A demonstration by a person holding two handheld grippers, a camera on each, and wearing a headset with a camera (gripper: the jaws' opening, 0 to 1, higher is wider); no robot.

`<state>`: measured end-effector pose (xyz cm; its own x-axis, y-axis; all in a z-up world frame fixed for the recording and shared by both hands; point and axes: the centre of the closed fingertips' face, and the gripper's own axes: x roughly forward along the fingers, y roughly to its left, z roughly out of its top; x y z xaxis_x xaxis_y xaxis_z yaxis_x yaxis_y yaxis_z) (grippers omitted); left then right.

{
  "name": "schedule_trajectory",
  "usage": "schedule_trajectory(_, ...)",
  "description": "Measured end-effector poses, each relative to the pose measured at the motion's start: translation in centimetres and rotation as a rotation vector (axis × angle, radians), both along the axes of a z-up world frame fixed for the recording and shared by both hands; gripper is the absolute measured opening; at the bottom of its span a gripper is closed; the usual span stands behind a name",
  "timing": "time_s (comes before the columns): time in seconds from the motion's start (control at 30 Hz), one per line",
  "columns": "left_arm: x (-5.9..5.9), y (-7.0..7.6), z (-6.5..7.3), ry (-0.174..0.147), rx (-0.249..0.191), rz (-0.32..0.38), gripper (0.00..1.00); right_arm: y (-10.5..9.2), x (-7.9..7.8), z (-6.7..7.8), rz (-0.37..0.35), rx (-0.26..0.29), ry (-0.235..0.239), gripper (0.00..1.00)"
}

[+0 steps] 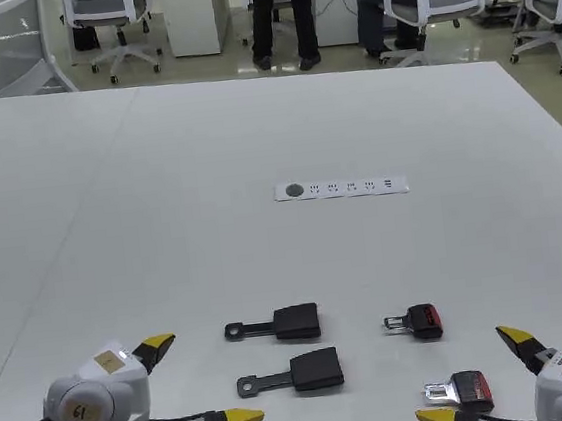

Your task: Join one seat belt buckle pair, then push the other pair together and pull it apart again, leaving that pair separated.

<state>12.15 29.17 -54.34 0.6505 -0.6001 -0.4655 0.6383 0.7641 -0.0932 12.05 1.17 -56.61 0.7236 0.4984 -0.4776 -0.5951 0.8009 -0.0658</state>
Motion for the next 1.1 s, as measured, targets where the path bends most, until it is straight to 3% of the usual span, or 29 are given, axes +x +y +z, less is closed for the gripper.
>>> schedule_trajectory(1.1, -0.1, -0.3, -0.3, 0.007, -0.003, -0.007, 1.0, -0.4, -0.29, -0.27, -0.005, -0.008, 0.011, 0.96)
